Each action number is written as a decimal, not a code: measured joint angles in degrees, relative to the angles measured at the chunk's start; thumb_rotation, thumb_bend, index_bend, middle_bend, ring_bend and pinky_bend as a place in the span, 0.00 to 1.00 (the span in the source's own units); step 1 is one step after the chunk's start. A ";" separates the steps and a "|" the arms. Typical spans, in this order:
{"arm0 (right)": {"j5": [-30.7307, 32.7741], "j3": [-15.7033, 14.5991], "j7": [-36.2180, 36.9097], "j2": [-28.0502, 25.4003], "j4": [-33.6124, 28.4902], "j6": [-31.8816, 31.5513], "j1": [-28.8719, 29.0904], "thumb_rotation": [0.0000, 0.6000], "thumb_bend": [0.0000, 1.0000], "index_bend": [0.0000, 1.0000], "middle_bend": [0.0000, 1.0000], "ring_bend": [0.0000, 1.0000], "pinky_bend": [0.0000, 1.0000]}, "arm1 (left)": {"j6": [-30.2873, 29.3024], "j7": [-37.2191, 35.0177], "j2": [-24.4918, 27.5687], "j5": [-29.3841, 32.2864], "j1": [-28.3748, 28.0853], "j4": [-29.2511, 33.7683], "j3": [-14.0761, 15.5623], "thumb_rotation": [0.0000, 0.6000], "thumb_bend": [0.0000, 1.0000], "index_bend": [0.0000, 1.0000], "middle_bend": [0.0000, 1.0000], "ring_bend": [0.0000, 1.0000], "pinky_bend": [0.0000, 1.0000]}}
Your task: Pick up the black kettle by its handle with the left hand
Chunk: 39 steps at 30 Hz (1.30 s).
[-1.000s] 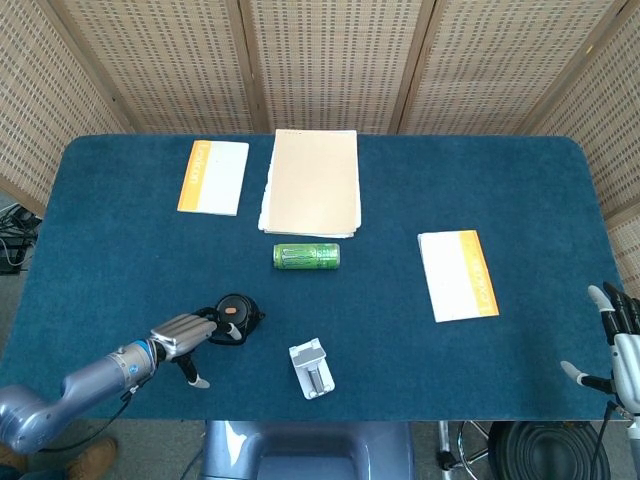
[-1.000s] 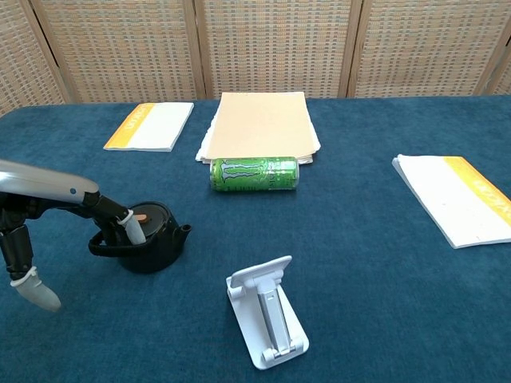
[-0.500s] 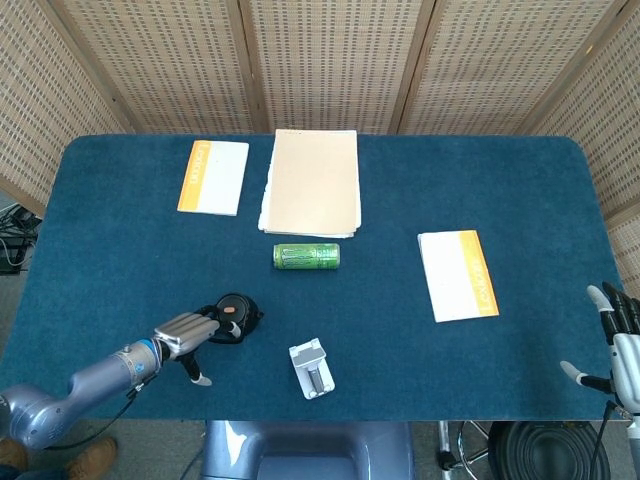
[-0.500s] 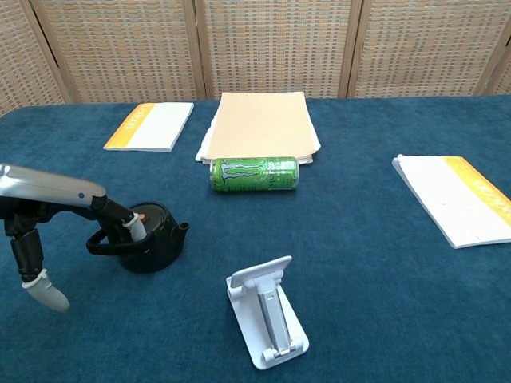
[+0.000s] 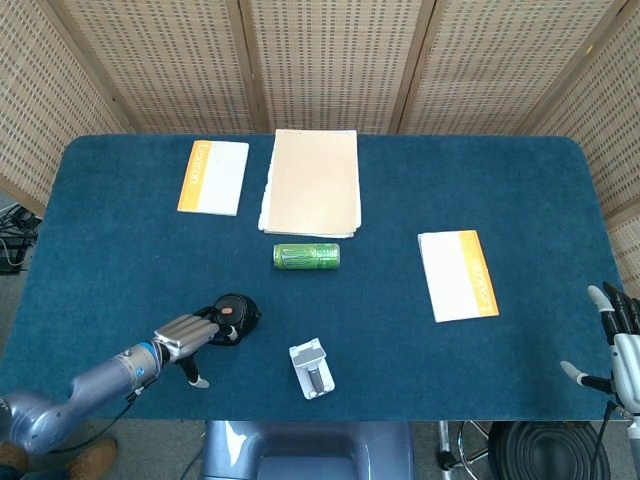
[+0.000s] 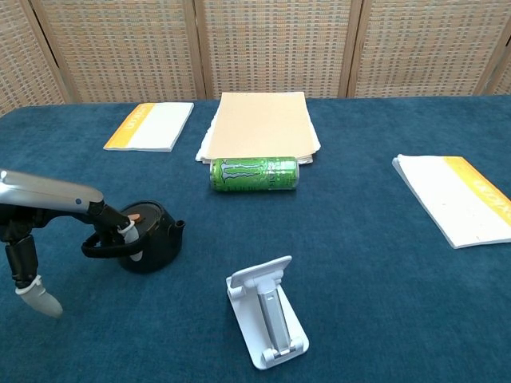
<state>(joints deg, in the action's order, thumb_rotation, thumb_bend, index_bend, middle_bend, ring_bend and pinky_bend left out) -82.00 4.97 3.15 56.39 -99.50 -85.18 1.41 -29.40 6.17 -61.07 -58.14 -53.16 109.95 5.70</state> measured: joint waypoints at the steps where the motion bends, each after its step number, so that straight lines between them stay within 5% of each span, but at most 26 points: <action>1: 0.00 -0.01 -0.02 0.00 0.00 0.02 0.01 1.00 0.00 0.00 0.00 0.00 0.00 | -0.33 0.55 -0.02 0.31 -0.12 0.09 0.22 1.00 0.00 0.26 0.30 0.30 0.00; 17: 0.05 0.01 0.19 -0.10 -0.05 0.04 0.00 1.00 0.00 0.00 0.00 0.00 0.00 | -10.81 12.70 -1.95 9.22 -2.42 3.38 3.47 1.00 0.00 0.28 0.31 0.30 0.00; 39: 0.12 -0.02 0.08 -0.05 -0.12 0.20 0.07 1.00 0.00 0.00 0.00 0.00 0.00 | -13.32 16.99 -3.00 11.63 -2.68 4.59 4.89 1.00 0.00 0.30 0.33 0.33 0.00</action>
<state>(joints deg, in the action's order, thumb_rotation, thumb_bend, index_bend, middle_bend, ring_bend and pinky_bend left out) -81.87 4.95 3.22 56.35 -99.62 -84.98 1.48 -42.73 23.16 -64.07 -46.51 -55.84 114.54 10.60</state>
